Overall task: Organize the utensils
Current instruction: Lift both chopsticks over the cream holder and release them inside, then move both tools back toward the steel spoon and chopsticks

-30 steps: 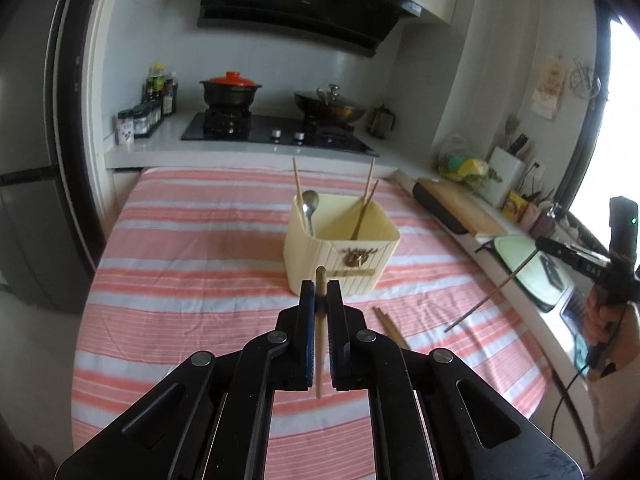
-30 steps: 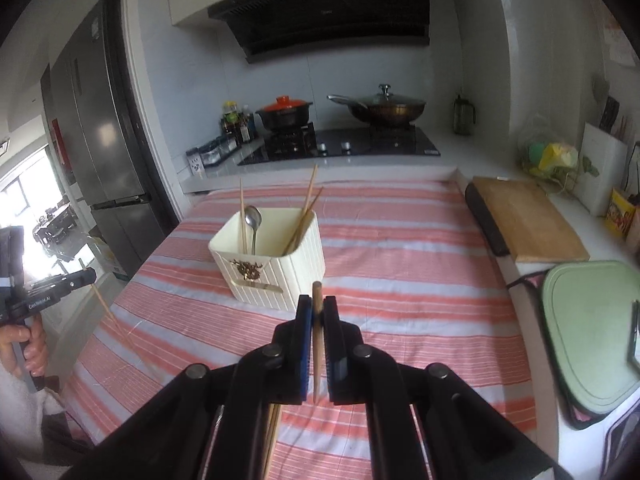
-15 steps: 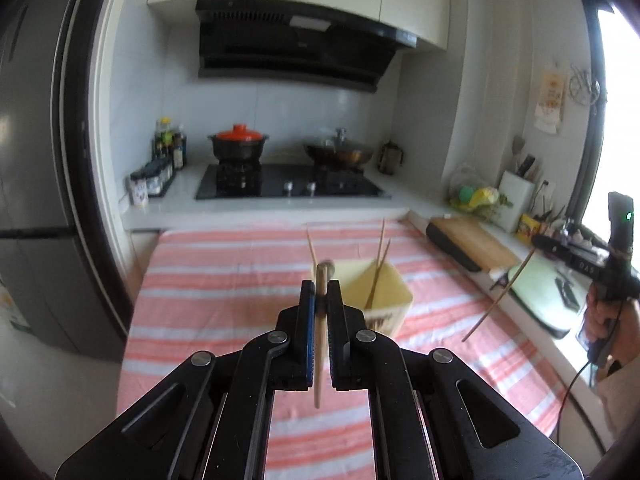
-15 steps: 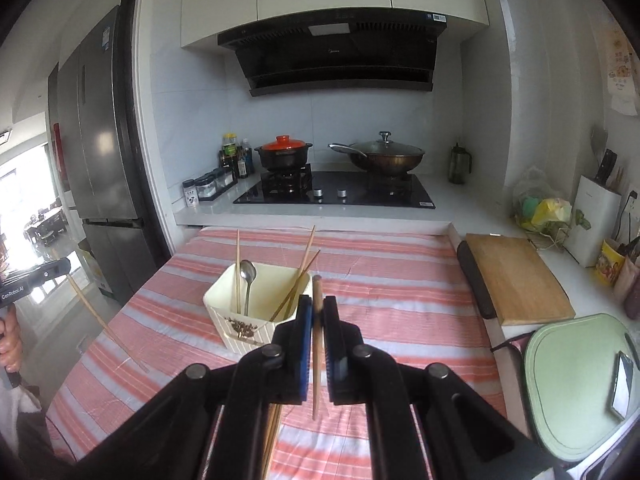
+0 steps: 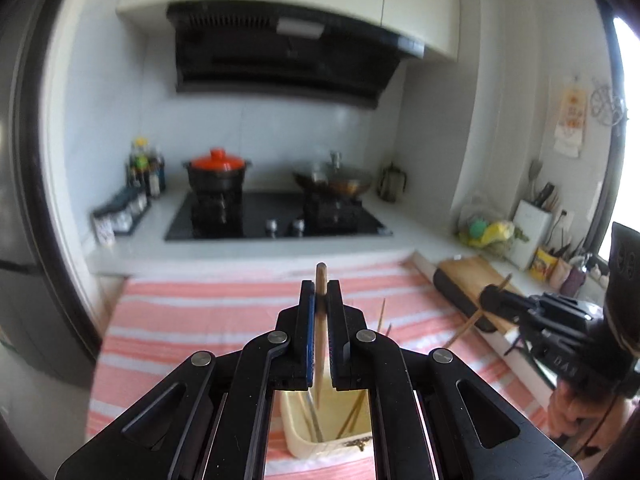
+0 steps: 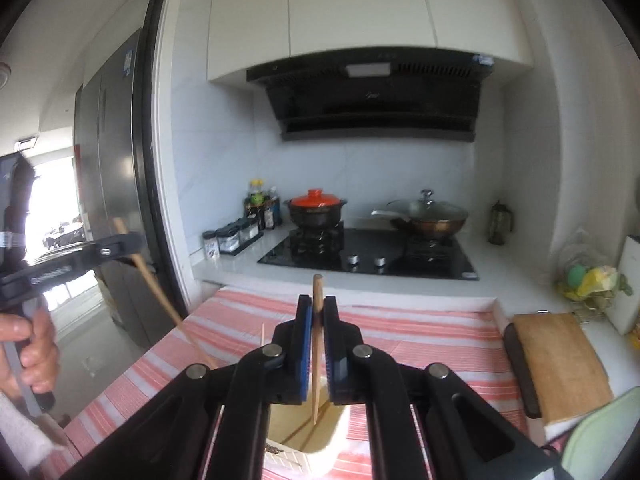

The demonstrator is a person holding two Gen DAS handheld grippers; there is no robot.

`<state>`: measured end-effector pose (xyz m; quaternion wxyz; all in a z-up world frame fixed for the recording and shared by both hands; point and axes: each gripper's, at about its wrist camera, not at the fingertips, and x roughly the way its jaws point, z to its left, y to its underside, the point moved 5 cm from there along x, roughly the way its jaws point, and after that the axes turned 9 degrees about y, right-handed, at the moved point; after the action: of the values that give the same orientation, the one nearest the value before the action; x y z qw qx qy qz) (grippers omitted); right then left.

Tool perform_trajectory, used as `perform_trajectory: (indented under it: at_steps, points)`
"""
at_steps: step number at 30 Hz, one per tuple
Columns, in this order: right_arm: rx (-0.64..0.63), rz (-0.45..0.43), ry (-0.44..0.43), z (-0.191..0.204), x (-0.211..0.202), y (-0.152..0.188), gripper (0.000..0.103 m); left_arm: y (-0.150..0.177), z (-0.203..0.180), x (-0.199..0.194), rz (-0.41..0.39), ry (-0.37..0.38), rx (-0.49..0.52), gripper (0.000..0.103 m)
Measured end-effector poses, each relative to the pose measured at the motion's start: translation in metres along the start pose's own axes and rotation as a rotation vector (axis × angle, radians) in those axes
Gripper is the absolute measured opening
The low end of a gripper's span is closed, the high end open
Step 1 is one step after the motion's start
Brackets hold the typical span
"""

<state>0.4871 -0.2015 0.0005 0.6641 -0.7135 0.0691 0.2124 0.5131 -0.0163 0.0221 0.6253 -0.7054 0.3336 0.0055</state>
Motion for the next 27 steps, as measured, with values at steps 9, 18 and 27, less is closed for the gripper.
perform_trajectory:
  at_steps: [9,18,27]
  points:
    - [0.083,0.378,-0.071,0.007,0.124,0.044,0.006,0.052,0.013,0.115,0.321,0.027,-0.078,0.005]
    - [-0.040,0.212,0.050,0.003,0.073,-0.009,0.035,0.029,0.018,0.044,0.288,-0.060,-0.035,0.052]
    - [-0.165,0.133,0.084,-0.027,-0.083,0.060,0.052,0.167,0.012,-0.082,0.378,-0.026,0.038,0.084]
